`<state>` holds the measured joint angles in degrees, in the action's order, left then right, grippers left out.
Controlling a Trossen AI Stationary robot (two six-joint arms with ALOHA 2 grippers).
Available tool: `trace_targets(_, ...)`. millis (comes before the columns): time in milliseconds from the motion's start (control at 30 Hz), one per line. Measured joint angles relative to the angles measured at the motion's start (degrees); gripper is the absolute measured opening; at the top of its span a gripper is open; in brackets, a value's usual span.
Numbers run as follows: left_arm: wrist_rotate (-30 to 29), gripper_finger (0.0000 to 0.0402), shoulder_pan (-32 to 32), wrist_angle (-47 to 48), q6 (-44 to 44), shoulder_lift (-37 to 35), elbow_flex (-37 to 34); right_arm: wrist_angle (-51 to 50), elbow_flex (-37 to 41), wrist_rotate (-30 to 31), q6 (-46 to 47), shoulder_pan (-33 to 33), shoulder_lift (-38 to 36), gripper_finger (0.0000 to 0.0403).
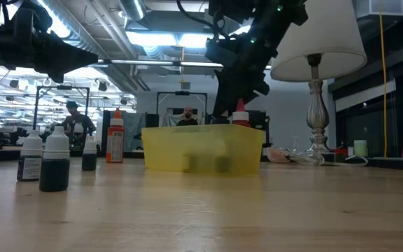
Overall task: Pick & Place food coloring
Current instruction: Put the large purple food coloring bottle into the yellow bin, then put the large yellow food coloring bottle into the yellow bin
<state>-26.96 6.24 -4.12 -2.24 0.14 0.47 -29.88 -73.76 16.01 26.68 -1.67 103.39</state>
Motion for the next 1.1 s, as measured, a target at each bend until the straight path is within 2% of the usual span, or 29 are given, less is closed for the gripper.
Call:
trace_targets(233, 0.0, 0.0013, 0.0, 0.0, 0.0, 0.0, 0.0, 0.2, -0.2, -3.1, -0.1, 0.4, 1.9, 0.0144)
trace_targets(567, 0.0, 0.0009, 0.0, 0.0, 0.0, 0.0, 0.0, 0.7, -0.1, -3.0, -0.2, 0.3, 2.0, 0.0143)
trace_targets(1100, 0.0, 0.0010, 0.0, 0.0, 0.0, 0.0, 0.0, 0.0, -0.7, -1.5, -1.8, 0.7, -1.9, 0.0239)
